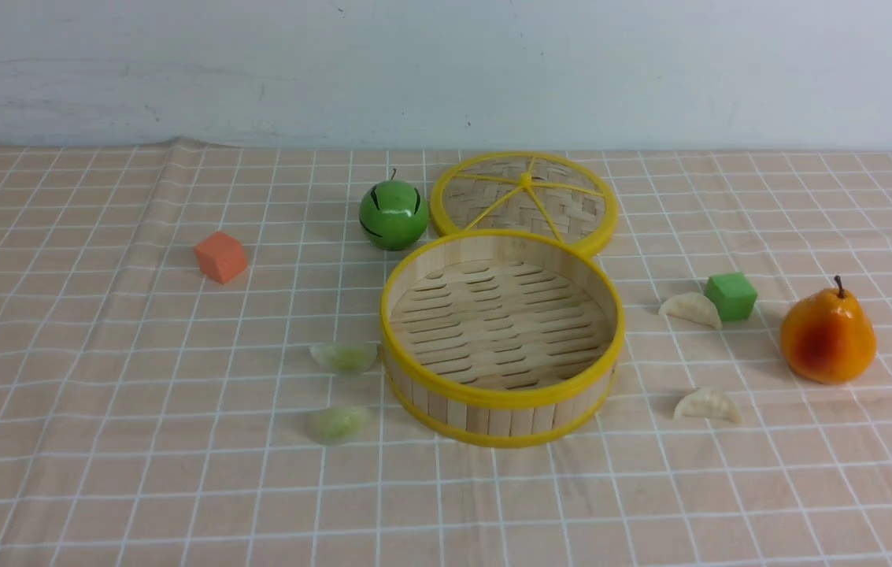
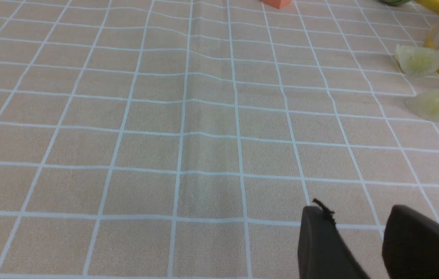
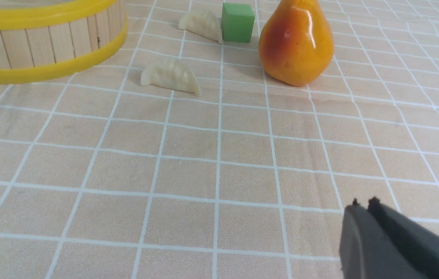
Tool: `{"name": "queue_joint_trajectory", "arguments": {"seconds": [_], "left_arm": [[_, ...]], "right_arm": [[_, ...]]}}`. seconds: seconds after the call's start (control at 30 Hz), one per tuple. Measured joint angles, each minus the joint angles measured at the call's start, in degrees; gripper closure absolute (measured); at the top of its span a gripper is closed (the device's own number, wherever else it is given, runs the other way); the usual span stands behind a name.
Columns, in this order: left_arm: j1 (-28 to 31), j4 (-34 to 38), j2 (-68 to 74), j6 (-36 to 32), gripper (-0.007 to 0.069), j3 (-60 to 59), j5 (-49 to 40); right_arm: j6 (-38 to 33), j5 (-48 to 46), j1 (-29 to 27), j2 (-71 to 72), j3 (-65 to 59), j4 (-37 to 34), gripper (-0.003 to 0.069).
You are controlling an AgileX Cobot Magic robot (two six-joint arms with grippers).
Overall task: Put the dumplings into the steamer on the table with the brown tablecloth.
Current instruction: 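Reach for and grasp a dumpling on the table with the left gripper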
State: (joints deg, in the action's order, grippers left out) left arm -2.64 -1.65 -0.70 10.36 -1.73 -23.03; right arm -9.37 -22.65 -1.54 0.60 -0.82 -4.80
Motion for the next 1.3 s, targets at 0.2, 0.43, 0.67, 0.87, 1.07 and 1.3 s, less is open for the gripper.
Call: {"name": "queue_joint_trajectory", "arguments": {"seconds": [0.2,0.43,0.67,0.87,1.07,1.3], "left_arm": [[0.0,0.0,0.0,0.0,0.0386,0.0,0.0],[0.0,0.0,0.0,0.0,0.0386,0.0,0.0],[0.0,0.0,0.0,0.0,0.0386,0.0,0.0],[0.0,0.0,0.0,0.0,0.0386,0.0,0.0],[0.0,-0.07,0.0,0.0,0.0386,0.0,0.0],[0.0,-0.65,0.0,0.0,0.0386,0.0,1.39]], "right_arm": [[0.0,0.0,0.0,0.0,0.0,0.0,0.0636],[0.0,0.0,0.0,0.0,0.0,0.0,0.0628],[0.0,0.0,0.0,0.0,0.0,0.0,0.0621],[0.0,0.0,0.0,0.0,0.0,0.0,0.0617],[0.0,0.0,0.0,0.0,0.0,0.0,0.0611],[0.0,0.0,0.0,0.0,0.0,0.0,0.0607]]}}
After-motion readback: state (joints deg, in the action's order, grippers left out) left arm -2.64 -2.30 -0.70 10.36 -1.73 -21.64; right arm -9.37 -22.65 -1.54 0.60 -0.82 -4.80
